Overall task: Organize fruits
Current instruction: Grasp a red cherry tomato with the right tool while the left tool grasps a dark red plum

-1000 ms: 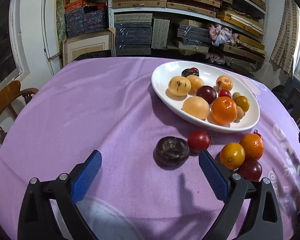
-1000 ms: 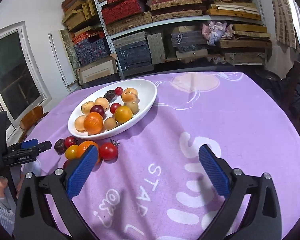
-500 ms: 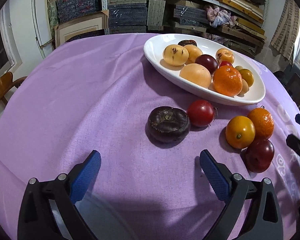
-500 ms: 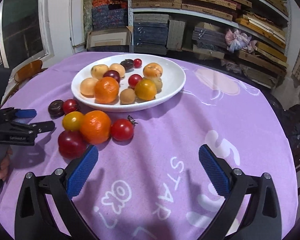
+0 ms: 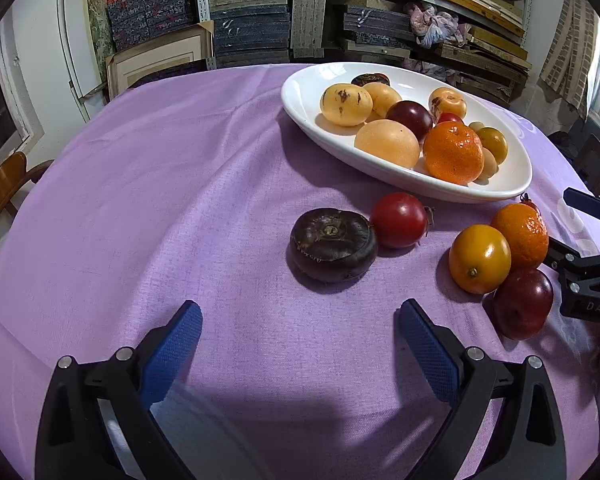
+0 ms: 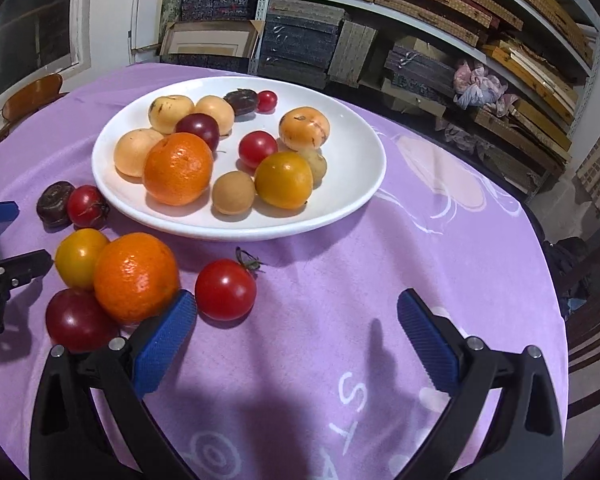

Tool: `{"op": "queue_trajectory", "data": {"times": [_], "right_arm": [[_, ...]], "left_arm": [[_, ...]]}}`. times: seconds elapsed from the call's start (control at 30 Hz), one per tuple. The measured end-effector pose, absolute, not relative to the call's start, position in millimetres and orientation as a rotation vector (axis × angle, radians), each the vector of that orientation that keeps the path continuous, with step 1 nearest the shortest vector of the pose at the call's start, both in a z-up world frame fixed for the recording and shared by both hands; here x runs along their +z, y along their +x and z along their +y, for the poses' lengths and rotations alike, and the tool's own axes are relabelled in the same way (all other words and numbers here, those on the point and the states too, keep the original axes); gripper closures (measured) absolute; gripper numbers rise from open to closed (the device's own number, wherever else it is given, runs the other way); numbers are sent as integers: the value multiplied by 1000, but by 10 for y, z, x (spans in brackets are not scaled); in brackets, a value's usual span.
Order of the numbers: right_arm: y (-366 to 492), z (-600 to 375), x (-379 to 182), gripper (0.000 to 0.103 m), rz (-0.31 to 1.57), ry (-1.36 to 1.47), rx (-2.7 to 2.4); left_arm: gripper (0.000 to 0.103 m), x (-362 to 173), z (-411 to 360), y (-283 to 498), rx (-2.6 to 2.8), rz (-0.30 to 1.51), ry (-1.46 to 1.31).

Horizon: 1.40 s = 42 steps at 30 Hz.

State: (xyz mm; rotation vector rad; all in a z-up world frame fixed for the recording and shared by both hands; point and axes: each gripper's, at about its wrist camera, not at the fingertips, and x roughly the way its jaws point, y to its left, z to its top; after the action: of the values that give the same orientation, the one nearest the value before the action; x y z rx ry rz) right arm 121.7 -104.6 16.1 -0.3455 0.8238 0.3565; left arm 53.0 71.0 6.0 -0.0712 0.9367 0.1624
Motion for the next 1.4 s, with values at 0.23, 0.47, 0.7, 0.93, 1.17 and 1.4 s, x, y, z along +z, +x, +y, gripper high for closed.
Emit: {"op": "queue_trajectory", "data": {"times": [0.23,0.47,0.7,0.93,1.17,1.4], "right_arm": [[1327,-1412,206,4,823,-220,331],[1292,-1172,198,47,863,-209,529],[1251,-1075,182,66,872,-237,561],[1237,-981,167,73,863,-280,561],[1057,-1212,172,74,867,-270,544],[899,-1698,188,74,880,-156,495]], "left_arm": [[3,59,708,530,163,937,-71],[3,60,707,530,162,936,-71],[3,60,706,530,163,936,-71],[3,57,708,530,161,937,-72],[3,61,702,527,162,936,-72],[3,109,684,491,120,895,-105]]}}
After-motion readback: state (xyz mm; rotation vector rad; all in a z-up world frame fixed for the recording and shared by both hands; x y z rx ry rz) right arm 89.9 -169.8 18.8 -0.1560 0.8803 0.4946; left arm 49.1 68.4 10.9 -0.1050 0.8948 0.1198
